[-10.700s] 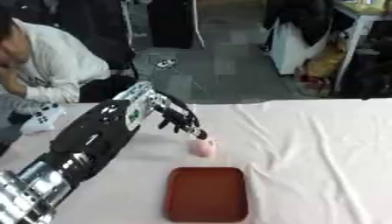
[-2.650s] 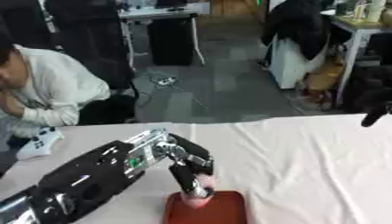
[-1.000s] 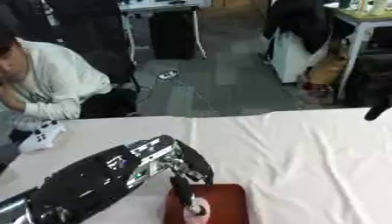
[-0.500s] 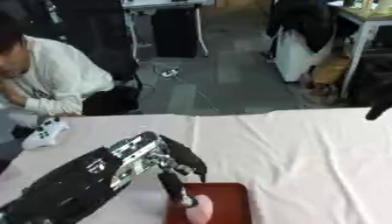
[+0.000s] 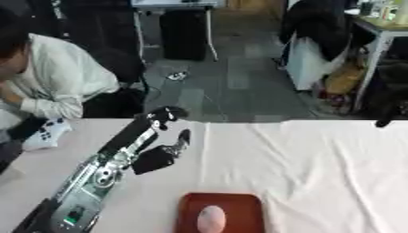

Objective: Pick up objects on the table and place them in the box.

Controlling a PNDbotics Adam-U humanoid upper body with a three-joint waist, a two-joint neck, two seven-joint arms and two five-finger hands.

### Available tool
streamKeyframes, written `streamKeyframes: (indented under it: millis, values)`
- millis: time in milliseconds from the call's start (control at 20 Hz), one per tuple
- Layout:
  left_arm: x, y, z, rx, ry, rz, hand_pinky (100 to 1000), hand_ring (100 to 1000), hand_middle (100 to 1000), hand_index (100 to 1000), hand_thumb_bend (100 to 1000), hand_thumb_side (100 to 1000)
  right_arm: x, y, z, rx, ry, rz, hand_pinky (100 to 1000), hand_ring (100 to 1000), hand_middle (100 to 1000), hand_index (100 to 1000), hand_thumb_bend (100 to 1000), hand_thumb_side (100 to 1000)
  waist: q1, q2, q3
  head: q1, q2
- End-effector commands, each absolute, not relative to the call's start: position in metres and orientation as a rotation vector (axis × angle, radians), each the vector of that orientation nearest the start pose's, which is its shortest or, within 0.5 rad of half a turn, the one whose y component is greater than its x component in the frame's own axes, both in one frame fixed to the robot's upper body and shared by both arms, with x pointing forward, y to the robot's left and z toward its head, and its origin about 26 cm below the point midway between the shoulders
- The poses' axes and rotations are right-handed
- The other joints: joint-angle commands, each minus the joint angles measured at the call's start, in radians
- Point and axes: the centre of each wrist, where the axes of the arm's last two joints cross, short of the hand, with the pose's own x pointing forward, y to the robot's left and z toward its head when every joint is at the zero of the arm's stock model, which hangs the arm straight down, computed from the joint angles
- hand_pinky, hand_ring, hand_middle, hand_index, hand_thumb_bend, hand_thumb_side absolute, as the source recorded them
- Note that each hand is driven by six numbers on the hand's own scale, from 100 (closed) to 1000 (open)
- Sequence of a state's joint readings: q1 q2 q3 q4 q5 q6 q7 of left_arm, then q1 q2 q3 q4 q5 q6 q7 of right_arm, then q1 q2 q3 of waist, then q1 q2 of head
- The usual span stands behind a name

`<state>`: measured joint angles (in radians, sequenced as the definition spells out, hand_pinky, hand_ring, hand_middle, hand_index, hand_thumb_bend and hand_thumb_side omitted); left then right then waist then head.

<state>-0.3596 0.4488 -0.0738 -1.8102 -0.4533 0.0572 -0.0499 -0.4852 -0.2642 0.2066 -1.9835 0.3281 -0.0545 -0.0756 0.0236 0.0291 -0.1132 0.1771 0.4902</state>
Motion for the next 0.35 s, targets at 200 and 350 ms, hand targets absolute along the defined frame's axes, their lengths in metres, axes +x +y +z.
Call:
streamKeyframes:
  millis: [200,350]
  values:
    - [0.3130,0.2587,0.2016,0.679,-2.182,-0.616,749,810,862,890,100,738,0.3040,-0.1809,0.2343,-0.284,-2.505,0.671,396,588,755,836,238,856,-0.011,-0.009,0.011,-0.018,-0.005]
    - [0.3123,0.2570,0.1964,0.640,-2.166,-0.597,740,805,859,892,100,743,0.3042,-0.1815,0.2351,-0.287,-2.505,0.675,399,599,761,838,238,855,-0.013,-0.008,0.013,-0.014,-0.005]
